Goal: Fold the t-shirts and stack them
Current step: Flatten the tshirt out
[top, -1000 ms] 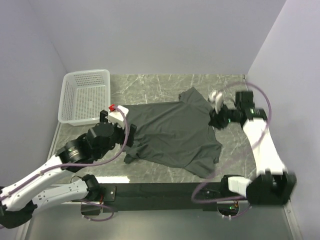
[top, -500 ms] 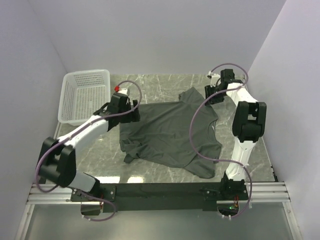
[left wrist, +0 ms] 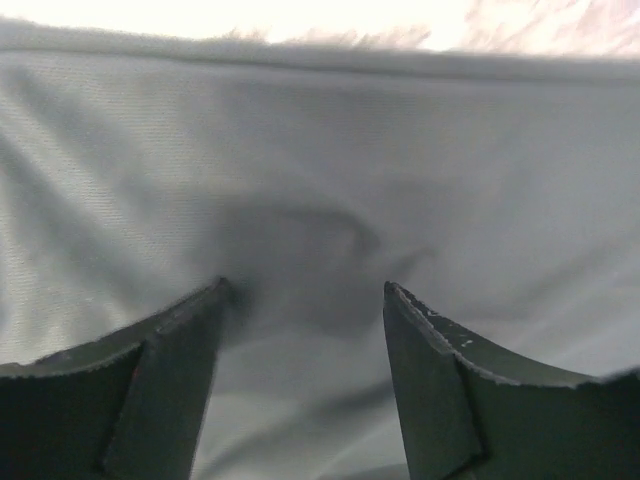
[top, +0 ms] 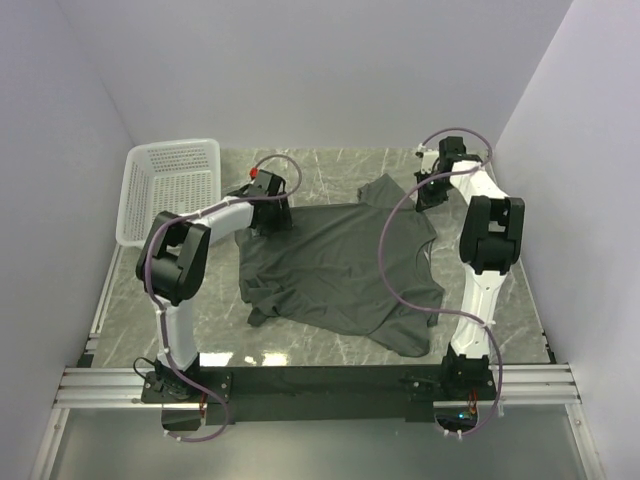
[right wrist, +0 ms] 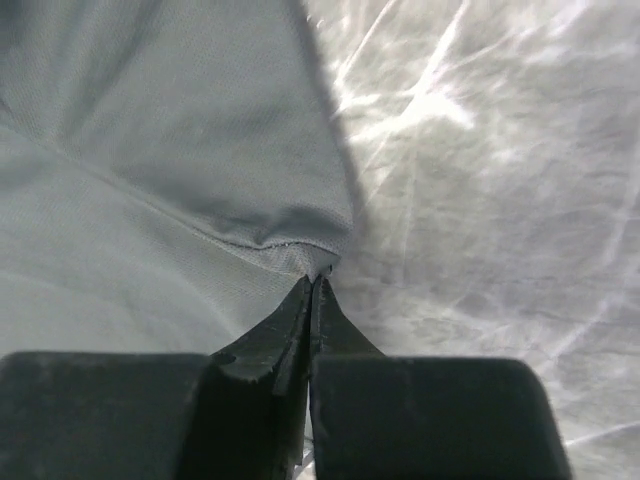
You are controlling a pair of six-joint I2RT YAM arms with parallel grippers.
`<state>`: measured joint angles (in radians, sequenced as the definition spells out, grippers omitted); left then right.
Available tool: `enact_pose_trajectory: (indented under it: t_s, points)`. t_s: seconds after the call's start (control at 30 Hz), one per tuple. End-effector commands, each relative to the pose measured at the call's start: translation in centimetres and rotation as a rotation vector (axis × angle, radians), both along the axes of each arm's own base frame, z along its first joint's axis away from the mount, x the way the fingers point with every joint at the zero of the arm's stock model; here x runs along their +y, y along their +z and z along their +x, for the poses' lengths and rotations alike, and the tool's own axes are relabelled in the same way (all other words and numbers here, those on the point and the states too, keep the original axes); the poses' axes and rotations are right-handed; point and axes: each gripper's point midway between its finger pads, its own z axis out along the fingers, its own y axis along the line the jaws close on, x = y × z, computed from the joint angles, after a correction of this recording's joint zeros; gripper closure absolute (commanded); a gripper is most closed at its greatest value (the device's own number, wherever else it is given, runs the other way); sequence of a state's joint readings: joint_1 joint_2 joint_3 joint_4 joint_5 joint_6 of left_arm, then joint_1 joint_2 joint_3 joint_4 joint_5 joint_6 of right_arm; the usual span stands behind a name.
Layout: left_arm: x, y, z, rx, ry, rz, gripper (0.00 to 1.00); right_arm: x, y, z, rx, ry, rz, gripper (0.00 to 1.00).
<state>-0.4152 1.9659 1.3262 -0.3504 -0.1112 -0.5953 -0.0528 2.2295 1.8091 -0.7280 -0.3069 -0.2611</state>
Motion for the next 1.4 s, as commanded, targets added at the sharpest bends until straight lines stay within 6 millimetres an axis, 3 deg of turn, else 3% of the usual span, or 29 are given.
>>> enact_pose_trajectory:
  t_s: [0.0,0.2,0.27,0.3,0.37,0.43,0.47,0.5,0.53,0.67,0.8,1.0,1.37]
  points:
    - [-1.0,1.1,1.8,-0.023,0.027,-0.050,0.30,-2.3,2.9,2.9,-0.104,-0.072,-0.001,1.00]
    - [-2.1,1.8,6.1,-0.065,0.028,-0.066,0.30,-6.3,6.9,7.1,-0.267,-0.208,-0.017,1.00]
    - [-2.7,1.5,7.8,-0.060,0.023,-0.070,0.30,-7.1,6.6,7.8,-0.263,-0.226,-0.027,1.00]
    - [-2.9,1.5,8.4,-0.060,0.020,-0.070,0.30,-7.2,7.8,8.7,-0.294,-0.224,-0.030,1.00]
    - [-3.7,2.0,10.1,-0.079,-0.001,-0.088,0.31,-7.3,6.7,8.7,-0.258,-0.208,-0.031,1.00]
    - [-4.0,3.4,10.9,-0.114,-0.021,-0.098,0.33,-7.2,6.9,9.0,-0.262,-0.190,-0.029,0.92]
    - [-4.0,4.3,11.1,-0.140,-0.030,-0.101,0.32,-7.3,6.6,8.7,-0.257,-0.174,-0.028,0.80]
    - [-4.2,5.7,11.8,-0.193,-0.043,-0.112,0.32,-7.3,6.6,8.5,-0.258,-0.164,-0.028,0.76]
    - [-3.9,7.2,11.5,-0.230,-0.069,-0.107,0.31,-7.5,7.4,8.4,-0.278,-0.157,-0.032,0.64]
    - [-1.8,9.4,11.5,-0.310,-0.049,-0.121,0.28,-7.8,8.7,8.2,-0.331,-0.117,-0.010,0.50]
    - [0.5,7.3,11.5,-0.239,0.010,-0.118,0.23,-7.5,10.0,8.6,-0.359,-0.088,0.035,0.48]
    - [1.8,3.7,11.4,-0.147,0.111,-0.095,0.28,-6.3,9.9,8.7,-0.357,-0.081,0.105,0.48]
    - [2.2,-0.6,13.2,-0.045,0.156,-0.080,0.49,-6.2,9.1,8.7,-0.342,-0.085,0.116,0.47]
